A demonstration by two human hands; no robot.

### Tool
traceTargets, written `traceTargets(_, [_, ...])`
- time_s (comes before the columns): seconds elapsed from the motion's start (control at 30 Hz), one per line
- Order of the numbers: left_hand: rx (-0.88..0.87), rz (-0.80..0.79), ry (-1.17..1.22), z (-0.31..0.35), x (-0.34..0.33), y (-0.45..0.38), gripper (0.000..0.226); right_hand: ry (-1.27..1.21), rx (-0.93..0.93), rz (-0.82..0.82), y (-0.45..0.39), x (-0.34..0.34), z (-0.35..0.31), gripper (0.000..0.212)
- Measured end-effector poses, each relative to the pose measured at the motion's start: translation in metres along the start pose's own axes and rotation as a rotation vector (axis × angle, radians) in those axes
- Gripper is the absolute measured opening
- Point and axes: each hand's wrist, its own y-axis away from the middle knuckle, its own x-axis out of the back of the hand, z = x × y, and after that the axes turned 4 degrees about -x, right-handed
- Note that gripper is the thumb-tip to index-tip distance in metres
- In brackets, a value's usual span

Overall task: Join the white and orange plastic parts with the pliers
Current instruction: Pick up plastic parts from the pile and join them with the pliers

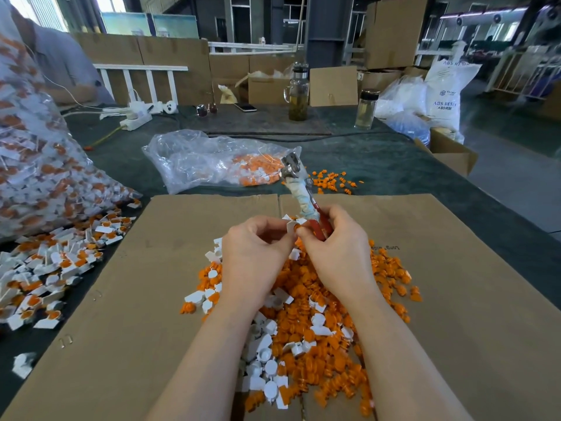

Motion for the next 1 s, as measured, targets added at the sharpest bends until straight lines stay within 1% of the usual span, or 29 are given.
traceTargets(0.07, [0.041,0.003,0.05,-0.0011,0.0005,-0.001,0.005,-0.029,-0.006,-0.035,-0.0002,0.0006,0.0005,0.025])
traceTargets(0.2, [0.077,-0.01,0.126,-0.0009,0.002,-0.0032,0.014,-0.1,-0.031,-0.062,-0.0003,0.0013,0.0004,0.024])
traceTargets(0.33, [0.068,-0.002,0.117,-0.0004,0.0021,-0.0026,0.012,-0.145,-0.028,-0.066,-0.0005,0.002,0.0005,0.025])
traceTargets(0.53, [0.063,0.016,0.101,0.0016,0.0021,-0.0012,0.017,-0.107,0.012,-0.05,0.0013,0.0013,-0.0011,0.023])
traceTargets(0.77, [0.077,0.013,0.119,0.0019,0.0029,-0.0013,0.014,-0.05,0.072,-0.008,0.0037,0.0006,-0.0034,0.024])
traceTargets(0.9, [0.085,0.013,0.12,0.002,0.0034,-0.0014,0.015,-0.01,0.085,-0.013,0.0034,0.0015,-0.0039,0.028])
traceTargets(1.0, [0.094,0.012,0.139,0.002,0.004,-0.0015,0.014,-0.023,0.076,-0.038,0.0035,0.0032,-0.0048,0.027])
